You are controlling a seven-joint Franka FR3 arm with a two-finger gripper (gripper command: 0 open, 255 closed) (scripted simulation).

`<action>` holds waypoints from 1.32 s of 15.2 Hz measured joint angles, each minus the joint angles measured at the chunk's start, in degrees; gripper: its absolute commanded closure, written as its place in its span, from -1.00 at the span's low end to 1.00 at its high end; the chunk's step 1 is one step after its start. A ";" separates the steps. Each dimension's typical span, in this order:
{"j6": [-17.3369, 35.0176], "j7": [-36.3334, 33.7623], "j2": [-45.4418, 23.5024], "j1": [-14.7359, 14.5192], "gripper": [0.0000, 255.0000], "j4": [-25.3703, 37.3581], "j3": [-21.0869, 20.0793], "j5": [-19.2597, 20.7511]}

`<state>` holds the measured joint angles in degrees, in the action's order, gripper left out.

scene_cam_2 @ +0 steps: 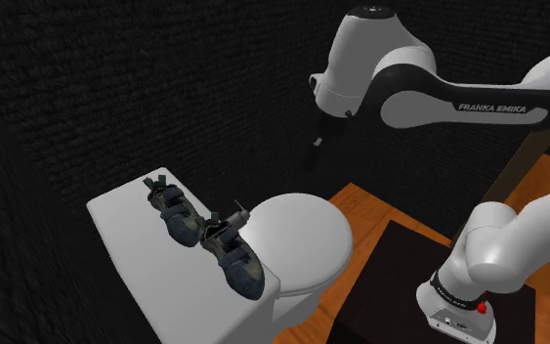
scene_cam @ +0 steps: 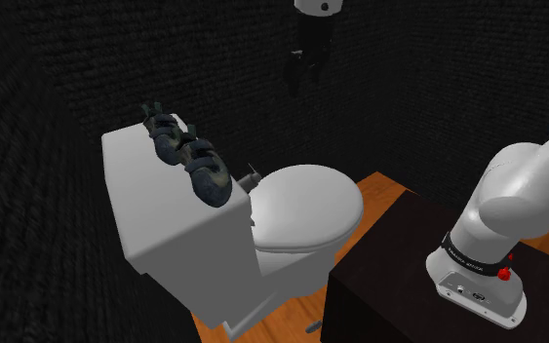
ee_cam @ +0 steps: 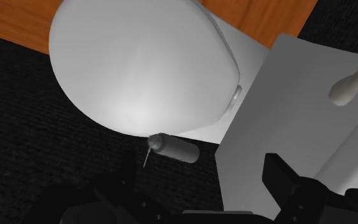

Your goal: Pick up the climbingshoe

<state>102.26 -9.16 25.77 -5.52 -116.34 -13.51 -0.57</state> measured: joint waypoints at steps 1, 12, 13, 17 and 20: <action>0.02 -1.13 -1.40 -0.30 -1.00 1.33 -1.24 0.23; -2.51 -12.32 -21.68 -3.64 -1.00 21.51 -12.81 8.58; -2.98 -13.26 -23.61 -4.20 -1.00 23.44 -13.63 9.75; -6.02 -17.62 -33.75 -8.02 -1.00 34.03 -16.76 16.03; -10.49 -19.85 -41.91 -12.62 -1.00 44.58 -17.99 21.15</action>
<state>91.76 -29.01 -16.14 -18.14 -71.76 -31.51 20.58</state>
